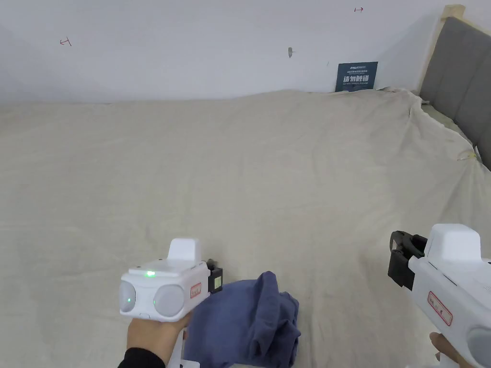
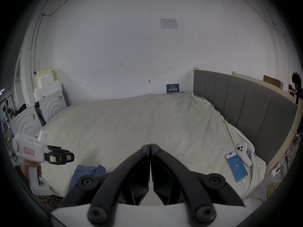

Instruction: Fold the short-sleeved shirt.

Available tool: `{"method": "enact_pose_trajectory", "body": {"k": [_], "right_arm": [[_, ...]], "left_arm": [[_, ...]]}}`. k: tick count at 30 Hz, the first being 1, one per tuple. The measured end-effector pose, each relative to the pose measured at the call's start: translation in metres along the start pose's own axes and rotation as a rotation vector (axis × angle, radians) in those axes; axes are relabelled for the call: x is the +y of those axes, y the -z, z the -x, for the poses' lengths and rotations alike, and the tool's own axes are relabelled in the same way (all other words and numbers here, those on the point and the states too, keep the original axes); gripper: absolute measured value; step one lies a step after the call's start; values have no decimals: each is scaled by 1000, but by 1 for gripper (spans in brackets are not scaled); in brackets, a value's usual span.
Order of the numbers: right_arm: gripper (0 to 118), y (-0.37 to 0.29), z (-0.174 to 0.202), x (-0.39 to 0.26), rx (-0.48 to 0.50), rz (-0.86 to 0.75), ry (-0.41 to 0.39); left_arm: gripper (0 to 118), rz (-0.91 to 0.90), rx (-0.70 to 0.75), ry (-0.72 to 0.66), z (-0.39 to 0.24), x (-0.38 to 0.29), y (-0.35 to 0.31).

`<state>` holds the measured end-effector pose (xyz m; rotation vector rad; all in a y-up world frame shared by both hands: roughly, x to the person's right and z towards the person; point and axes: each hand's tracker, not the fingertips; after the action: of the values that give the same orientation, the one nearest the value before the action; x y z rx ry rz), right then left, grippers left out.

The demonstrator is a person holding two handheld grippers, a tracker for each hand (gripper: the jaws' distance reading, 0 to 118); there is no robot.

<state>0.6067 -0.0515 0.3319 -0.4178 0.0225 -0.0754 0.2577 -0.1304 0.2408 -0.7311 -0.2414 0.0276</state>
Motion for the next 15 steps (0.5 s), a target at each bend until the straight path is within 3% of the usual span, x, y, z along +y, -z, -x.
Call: {"method": "enact_pose_trajectory", "body": {"k": [3, 15], "right_arm": [[0, -1, -1, -1, -3, 3, -2], [0, -7, -16, -6, -34, 15, 5]], "left_arm": [[0, 6, -65, -7, -6, -21, 15], [0, 73, -79, 133, -90, -78, 59]]}}
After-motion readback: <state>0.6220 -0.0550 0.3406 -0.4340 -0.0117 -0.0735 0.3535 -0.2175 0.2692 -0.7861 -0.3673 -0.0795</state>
